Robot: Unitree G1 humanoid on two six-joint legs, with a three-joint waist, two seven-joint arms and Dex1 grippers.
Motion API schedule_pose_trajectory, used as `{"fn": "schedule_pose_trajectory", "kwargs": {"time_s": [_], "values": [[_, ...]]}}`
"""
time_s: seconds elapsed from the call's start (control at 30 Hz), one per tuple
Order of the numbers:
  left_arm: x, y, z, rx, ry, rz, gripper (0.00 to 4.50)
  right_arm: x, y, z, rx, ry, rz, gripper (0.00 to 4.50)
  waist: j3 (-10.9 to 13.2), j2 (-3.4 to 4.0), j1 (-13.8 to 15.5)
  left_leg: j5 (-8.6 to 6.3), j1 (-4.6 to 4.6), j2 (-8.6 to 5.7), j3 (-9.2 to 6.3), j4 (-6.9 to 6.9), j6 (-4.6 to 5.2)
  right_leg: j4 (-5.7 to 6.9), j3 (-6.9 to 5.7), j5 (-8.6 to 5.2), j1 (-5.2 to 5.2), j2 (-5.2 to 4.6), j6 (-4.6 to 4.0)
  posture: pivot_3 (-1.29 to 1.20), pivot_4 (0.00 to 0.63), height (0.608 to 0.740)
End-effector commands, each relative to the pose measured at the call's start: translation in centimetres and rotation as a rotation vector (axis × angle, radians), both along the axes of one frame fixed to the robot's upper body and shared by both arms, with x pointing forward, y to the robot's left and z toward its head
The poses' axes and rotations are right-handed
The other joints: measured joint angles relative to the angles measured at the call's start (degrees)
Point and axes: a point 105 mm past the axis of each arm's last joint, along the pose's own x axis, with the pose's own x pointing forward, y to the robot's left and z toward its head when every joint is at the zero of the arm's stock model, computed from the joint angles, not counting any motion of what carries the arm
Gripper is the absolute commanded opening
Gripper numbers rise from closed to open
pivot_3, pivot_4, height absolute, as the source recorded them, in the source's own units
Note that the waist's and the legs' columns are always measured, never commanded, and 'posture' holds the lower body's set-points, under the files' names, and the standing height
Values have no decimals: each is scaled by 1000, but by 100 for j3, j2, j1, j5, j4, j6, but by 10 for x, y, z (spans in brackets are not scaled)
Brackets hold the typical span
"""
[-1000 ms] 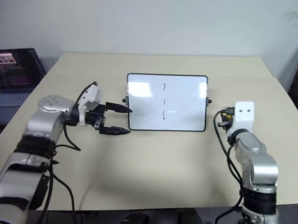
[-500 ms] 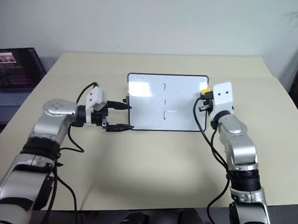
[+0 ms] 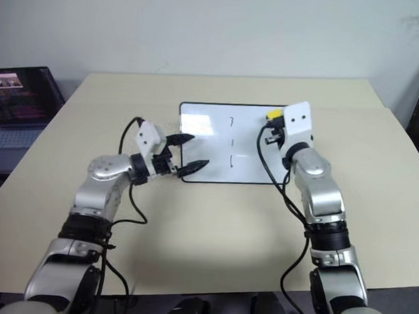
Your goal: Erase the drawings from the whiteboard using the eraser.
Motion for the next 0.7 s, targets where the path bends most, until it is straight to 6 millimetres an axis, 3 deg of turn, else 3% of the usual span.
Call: {"fn": "schedule_pose_trajectory", "kwargs": {"time_s": [0.03,0.7], "values": [[0,4,18,-31,-86,52,4500,-2,5,23,0,-90,18,830,0,0,0,0,0,0,0,0,0,0,0,0,0,0,0,0,150,740],[-12,5,11,-142,-106,187,4500,4,25,31,-7,-136,91,830,0,-1,10,2,0,-1,3,0,-4,-1,1,1,0,-1,1,0,150,740]]}}
